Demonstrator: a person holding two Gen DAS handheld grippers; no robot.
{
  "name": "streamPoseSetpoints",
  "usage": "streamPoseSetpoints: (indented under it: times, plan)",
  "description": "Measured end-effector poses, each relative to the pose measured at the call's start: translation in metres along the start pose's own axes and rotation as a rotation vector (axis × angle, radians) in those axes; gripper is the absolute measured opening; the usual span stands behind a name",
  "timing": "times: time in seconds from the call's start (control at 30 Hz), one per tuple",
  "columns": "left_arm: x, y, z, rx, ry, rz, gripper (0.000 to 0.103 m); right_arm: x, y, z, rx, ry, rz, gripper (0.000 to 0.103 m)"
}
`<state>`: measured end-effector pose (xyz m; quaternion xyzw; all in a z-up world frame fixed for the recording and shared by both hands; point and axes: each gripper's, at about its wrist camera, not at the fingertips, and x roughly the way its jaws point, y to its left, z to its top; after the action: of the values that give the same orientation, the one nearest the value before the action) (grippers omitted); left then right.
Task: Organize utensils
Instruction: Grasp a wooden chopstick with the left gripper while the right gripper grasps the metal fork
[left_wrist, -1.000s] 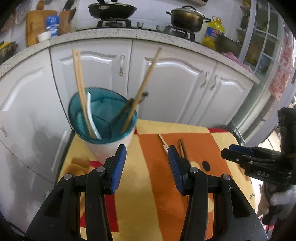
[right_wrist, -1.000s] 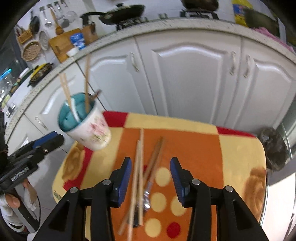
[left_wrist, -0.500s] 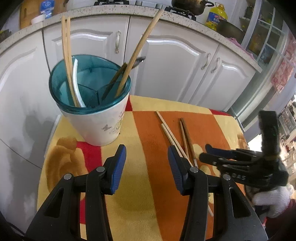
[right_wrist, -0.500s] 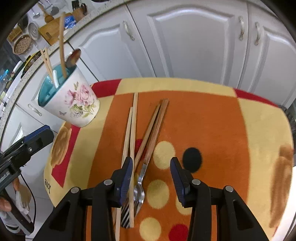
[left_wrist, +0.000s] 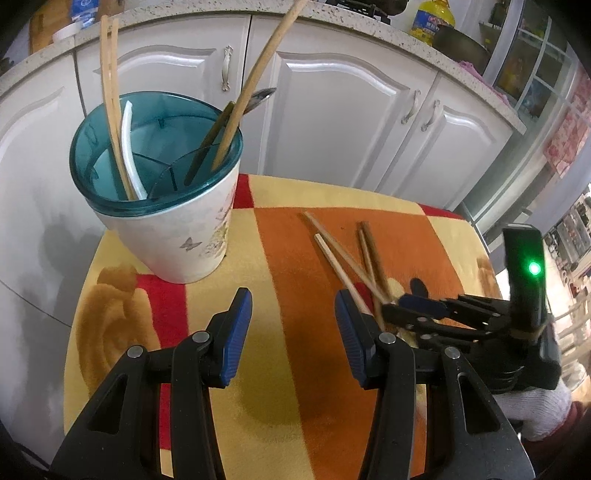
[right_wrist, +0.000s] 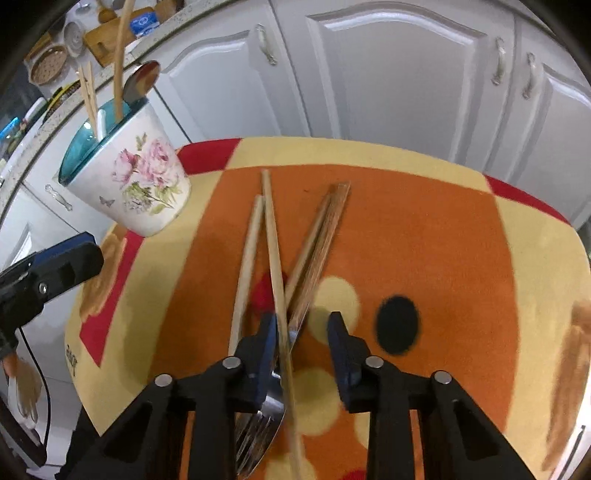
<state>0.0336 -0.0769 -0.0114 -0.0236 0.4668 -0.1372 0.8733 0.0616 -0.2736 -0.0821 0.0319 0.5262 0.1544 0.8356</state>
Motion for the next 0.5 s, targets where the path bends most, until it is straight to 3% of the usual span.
streamPoseSetpoints:
  times: [0.23, 0.37, 0.5]
  plan:
    - [0.004, 0.001, 0.0, -0.008, 0.005, -0.006, 0.046, -0.02, -0.031, -0.019, 0.103, -0.002, 0.04, 0.017]
    - [0.004, -0.002, 0.0, -0.01, 0.003, -0.011, 0.046, -0.032, -0.043, -0.021, 0.164, -0.031, 0.08, 0.03]
    - [0.005, -0.002, 0.0, -0.014, 0.004, -0.025, 0.046, -0.041, -0.047, -0.016, 0.188, -0.057, 0.09, 0.032]
